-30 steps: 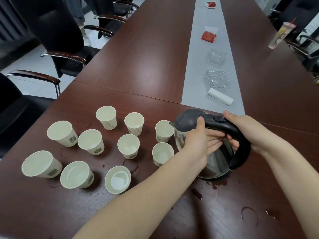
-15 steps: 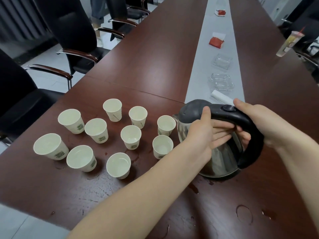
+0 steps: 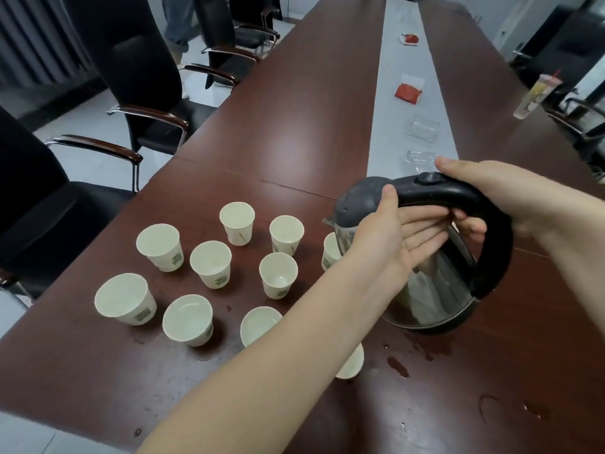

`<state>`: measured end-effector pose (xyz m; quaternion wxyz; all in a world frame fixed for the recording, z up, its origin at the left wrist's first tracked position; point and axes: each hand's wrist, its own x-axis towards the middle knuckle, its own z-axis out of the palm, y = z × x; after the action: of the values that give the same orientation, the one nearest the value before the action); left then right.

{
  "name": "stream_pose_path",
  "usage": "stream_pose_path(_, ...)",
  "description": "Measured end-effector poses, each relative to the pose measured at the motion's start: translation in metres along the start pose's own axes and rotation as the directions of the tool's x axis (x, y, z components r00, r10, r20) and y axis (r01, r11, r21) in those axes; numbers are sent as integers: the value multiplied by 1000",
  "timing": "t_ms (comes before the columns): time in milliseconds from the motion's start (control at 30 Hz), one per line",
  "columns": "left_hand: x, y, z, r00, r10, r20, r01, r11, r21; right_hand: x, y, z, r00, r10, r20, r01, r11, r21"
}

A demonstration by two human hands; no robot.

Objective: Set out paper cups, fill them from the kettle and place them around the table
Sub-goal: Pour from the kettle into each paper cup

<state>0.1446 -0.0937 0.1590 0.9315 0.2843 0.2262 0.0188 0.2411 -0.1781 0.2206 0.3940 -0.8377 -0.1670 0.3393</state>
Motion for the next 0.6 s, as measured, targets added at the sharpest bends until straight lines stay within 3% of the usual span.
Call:
stream_pose_path(200, 2, 32, -21, 996, -67, 59, 68, 998, -7, 15, -26, 19, 996, -11, 83, 15, 999, -45)
stream_pose_path(600, 24, 59, -50, 990, -134, 47, 136, 990, -35, 46, -52, 49, 996, 89, 19, -84, 983, -161)
